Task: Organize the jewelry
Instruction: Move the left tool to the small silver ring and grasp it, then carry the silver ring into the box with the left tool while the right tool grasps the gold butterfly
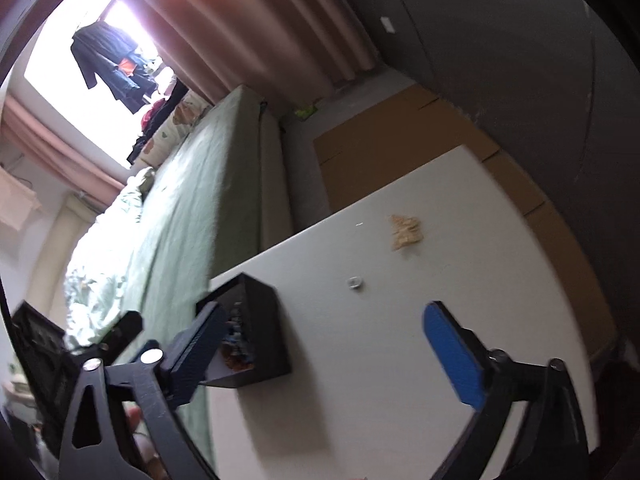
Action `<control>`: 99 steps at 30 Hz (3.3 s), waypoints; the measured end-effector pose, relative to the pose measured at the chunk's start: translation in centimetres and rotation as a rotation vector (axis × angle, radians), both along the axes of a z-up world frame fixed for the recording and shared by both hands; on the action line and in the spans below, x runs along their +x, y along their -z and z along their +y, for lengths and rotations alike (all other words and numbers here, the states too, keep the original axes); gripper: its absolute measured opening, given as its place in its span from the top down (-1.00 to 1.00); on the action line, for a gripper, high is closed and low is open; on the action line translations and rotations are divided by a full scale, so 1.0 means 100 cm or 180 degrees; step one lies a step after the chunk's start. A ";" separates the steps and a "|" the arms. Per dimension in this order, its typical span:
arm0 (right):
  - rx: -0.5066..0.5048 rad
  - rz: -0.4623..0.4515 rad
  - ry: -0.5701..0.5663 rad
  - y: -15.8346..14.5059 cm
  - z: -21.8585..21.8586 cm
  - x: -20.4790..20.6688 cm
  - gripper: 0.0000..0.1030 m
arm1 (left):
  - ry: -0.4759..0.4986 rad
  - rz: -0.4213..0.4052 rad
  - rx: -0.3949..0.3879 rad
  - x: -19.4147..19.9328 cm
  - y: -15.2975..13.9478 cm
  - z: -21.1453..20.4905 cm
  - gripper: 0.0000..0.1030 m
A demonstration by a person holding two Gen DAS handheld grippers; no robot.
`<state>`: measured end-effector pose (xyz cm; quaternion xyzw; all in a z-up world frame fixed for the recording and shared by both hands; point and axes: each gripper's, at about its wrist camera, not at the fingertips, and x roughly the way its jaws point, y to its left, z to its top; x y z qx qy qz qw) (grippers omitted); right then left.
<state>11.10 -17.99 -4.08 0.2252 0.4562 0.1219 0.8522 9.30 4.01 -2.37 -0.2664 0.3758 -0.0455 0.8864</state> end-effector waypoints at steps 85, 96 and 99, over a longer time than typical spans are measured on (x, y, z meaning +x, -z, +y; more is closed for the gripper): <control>-0.0296 0.0195 0.0106 0.035 -0.040 0.057 -0.24 | 0.0167 0.0534 0.0651 0.057 0.035 -0.041 0.75; -0.0617 -0.0016 0.0030 0.053 -0.013 0.071 -0.06 | 0.0025 0.0585 0.0455 0.056 0.044 -0.001 0.75; -0.0805 -0.0097 -0.0048 0.055 0.001 0.073 -0.05 | 0.0001 0.0611 0.0440 0.054 0.047 0.009 0.75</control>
